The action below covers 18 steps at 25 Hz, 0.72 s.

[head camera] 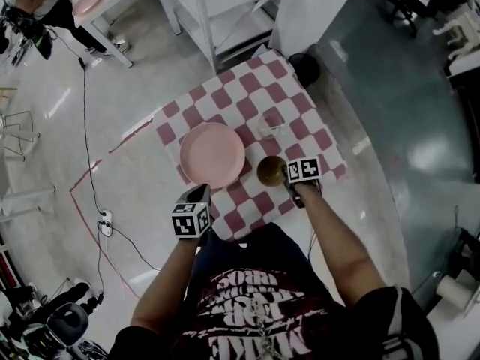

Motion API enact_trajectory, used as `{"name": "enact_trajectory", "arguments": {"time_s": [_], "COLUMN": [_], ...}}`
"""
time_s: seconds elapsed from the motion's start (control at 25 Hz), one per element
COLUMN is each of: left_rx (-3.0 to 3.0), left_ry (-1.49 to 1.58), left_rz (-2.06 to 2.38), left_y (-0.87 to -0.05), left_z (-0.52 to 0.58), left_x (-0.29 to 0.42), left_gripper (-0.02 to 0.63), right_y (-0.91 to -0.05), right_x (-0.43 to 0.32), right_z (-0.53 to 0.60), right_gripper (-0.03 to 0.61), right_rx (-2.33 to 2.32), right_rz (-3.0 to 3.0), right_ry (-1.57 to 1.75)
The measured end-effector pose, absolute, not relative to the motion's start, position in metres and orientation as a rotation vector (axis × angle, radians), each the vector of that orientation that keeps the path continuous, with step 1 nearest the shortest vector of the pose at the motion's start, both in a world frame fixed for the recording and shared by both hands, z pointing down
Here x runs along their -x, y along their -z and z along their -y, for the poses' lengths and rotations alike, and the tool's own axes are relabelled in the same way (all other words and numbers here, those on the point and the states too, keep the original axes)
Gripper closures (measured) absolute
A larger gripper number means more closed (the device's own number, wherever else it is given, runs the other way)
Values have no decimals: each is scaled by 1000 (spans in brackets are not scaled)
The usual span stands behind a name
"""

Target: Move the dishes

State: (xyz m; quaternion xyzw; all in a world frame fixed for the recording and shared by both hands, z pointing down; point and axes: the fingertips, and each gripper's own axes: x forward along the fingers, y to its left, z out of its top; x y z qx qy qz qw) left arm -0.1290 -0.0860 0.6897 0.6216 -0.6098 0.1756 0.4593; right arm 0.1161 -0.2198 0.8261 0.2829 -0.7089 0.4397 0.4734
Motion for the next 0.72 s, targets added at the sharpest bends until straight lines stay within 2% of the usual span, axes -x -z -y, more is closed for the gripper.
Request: {"name": "enact_trajectory", "arguments": {"time_s": [0.48,0.52,0.56,0.72], "left_rx": [-1436,-1437,-1440,-1464], "left_ry": [-397,-393,-389,-363], "left_rz": [1599,1609,1618,1649], "left_y": [-683,-679,-675,-658], "left_z": [58,58,59,66], "left_x": [124,124,125,132], "left_gripper": [584,585,584,584], "right_y": [-854,-853,-852,-826], "right_x": [-125,-125,-125,-136], "right_z": [239,239,238,244], "right_gripper": [528,472,382,380], "right_rx": [-671,-665,-663,-700], "right_rz": [1721,1729,1737,1783], "right_ry": [-986,-978,-971,-836]}}
